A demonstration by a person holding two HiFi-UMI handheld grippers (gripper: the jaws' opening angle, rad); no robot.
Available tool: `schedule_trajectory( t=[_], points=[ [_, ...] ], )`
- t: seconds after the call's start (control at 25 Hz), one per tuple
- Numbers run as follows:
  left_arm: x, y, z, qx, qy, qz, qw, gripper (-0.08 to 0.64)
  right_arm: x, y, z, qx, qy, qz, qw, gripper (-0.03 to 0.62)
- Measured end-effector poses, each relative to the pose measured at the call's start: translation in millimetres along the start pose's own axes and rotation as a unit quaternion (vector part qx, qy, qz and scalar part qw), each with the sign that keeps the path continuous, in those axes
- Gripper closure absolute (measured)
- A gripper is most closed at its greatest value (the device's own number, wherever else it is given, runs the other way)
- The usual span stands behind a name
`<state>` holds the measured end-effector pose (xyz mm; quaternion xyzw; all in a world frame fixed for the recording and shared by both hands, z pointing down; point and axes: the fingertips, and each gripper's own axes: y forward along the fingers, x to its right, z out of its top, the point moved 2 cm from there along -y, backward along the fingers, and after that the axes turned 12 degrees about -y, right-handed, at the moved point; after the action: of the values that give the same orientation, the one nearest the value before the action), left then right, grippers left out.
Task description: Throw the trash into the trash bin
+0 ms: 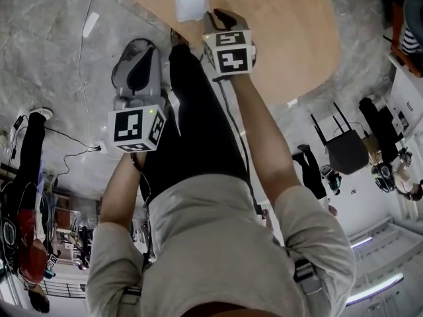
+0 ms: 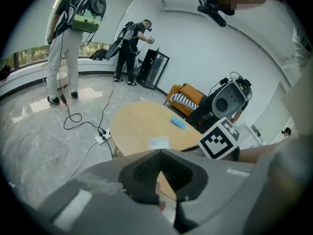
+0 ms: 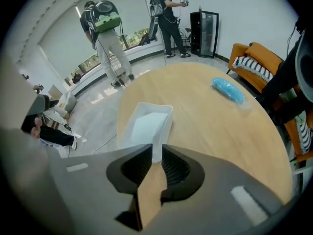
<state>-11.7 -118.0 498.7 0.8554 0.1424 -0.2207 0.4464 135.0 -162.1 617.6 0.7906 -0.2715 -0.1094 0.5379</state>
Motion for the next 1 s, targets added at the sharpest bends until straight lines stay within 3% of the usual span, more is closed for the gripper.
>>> schedule_trajectory(
  t=[0.36, 0.52, 1.0],
  points=[
    [0, 3, -7, 0.003, -0.018, 0.009, 0.9998, 0.541, 4, 18, -6, -0.021, -0.011, 0.003, 1.0, 0.541],
    [-3, 3, -12, 0.004, -0.023, 0.012, 0.9997, 0.541, 4, 25, -5, -0.018, -0.016, 0.004, 1.0, 0.578],
    [-11, -22, -18, 0.03, -0.043, 0.027, 0.9982, 0.541, -8, 9, 9, 0.01, -0.048, -0.005, 0.999, 0.581]
  ],
)
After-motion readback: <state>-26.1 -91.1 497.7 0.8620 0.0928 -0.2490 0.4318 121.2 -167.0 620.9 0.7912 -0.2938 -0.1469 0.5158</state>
